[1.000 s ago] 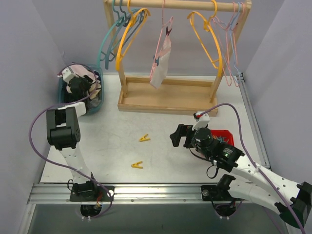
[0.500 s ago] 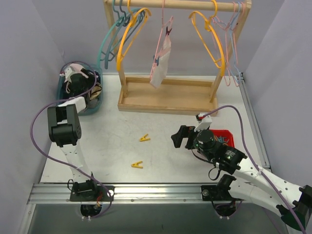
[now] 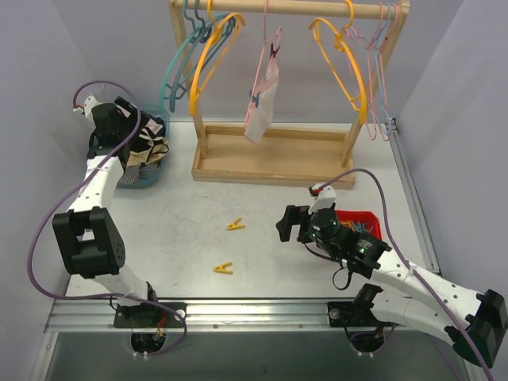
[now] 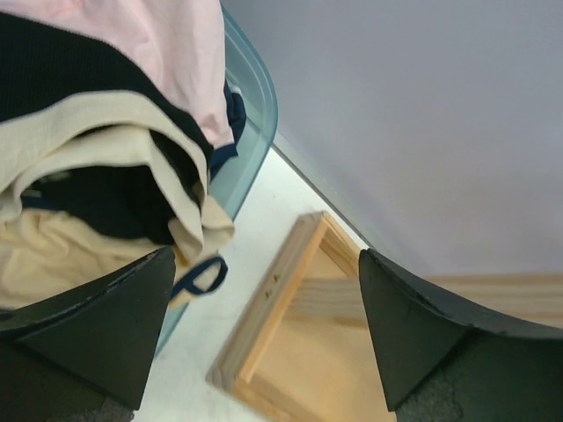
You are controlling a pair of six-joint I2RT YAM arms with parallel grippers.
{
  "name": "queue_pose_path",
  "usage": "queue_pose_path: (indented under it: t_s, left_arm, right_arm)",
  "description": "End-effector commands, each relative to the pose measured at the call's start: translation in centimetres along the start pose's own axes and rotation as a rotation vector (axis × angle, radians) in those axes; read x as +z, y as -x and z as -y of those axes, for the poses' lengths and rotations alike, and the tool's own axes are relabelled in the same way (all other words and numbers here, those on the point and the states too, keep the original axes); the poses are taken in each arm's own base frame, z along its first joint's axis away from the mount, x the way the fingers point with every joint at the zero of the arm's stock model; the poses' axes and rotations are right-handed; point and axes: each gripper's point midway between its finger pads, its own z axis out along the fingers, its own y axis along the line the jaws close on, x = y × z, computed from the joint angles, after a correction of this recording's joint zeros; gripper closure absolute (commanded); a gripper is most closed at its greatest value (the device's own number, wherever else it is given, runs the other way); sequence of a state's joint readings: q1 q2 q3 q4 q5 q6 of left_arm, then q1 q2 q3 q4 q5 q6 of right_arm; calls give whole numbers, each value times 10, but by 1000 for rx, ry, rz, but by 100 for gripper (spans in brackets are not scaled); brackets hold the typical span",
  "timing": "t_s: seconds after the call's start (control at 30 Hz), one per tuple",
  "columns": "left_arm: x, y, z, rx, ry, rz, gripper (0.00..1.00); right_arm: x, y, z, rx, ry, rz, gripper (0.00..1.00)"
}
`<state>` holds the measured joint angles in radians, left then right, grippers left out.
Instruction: Remove the underwear clipped to the hanger
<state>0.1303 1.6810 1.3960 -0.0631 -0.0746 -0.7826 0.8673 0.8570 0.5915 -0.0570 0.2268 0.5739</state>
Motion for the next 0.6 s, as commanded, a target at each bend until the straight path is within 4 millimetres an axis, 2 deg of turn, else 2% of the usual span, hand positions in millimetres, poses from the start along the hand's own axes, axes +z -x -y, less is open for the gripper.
queue_pose_path:
  t_s: [0.0,0.07,0.1,0.13,0.17,0.2,0.23,0.27,0.3,0.33,0.37,0.4,0.43,0.47,0.53,0.57]
  left_arm:
    - [-35,-13,4,-30,-11,-66,6]
    - [-59,-18,3,-52,-13,-80,6]
    - [-69,-23,3,-64,-20,-89,6]
    - [-89,-25,2,-93,-38,-85,6]
    - [-100,-32,4,-102,-53,-94,6]
    - [-112,-36,6,-109,-75,-96,6]
    - [-134,-46,8,-115,-111,-100,6]
    - [-144,-46,6,-121,-120,-92,6]
    - [-159,-60,17,-111,-181,-138,6]
    - [-182,-56,24,-104,-236,-121,6]
    - [-189,-67,13,-98,-222,-148,6]
    - [-202,-81,19,-77,-258,-183,6]
    - [-222,-82,20,-61,-296,-191,6]
    - [-228,-91,13,-52,-300,-213,6]
    - [-252,-96,10,-38,-339,-231,6]
    - [-257,-101,7,-34,-350,-243,6]
  right_arm:
    - [8,14,-10,-41,4,16,0]
    - [13,15,-23,-60,62,17,0]
    - [20,10,-27,-73,76,-6,0]
    - [23,9,-40,-103,146,-17,1]
    - [27,6,-48,-123,177,-34,3]
    - [39,-9,-50,-159,188,-93,5]
    - [39,-11,-71,-207,284,-124,12]
    - [43,-20,-78,-243,314,-155,14]
    - [52,-37,-81,-283,321,-211,15]
    - [53,-44,-91,-321,341,-226,15]
    - [48,-55,-110,-410,389,-234,15]
    - [52,-69,-117,-451,399,-263,13]
    - [51,-79,-125,-486,420,-282,11]
    - [47,-91,-137,-524,458,-301,10]
    - [50,-106,-150,-593,499,-325,8]
    - [45,-115,-161,-627,536,-335,7]
